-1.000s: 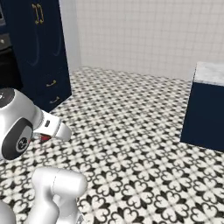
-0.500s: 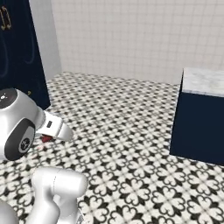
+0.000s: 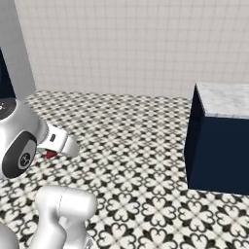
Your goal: Take the strawberry from the fridge and place it on top of the pancake, located on the dining counter.
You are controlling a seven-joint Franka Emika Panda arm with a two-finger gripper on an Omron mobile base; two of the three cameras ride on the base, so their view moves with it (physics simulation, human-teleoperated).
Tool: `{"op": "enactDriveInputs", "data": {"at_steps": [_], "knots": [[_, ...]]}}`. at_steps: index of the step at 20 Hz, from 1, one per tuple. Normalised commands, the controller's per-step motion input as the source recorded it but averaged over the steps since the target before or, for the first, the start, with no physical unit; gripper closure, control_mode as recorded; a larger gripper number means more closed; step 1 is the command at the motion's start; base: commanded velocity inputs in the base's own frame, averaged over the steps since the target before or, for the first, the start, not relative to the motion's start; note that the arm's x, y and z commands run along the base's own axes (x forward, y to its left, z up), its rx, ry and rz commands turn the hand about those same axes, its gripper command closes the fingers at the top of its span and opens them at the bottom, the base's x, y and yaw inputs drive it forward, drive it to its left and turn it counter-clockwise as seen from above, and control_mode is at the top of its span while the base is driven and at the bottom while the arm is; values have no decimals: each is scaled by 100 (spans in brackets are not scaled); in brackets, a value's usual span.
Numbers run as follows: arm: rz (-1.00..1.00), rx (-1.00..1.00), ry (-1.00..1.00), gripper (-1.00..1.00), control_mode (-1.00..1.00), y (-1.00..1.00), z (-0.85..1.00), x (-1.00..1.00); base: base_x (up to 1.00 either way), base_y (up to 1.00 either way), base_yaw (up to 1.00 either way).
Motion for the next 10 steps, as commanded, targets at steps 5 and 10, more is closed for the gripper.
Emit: {"op": "enactDriveInputs", "data": {"at_steps": [5,10], "knots": [[0,0,0,100,100,0,0,0,90,27,-18],[0,0,0,100,100,0,0,0,62,12,-40]]}}
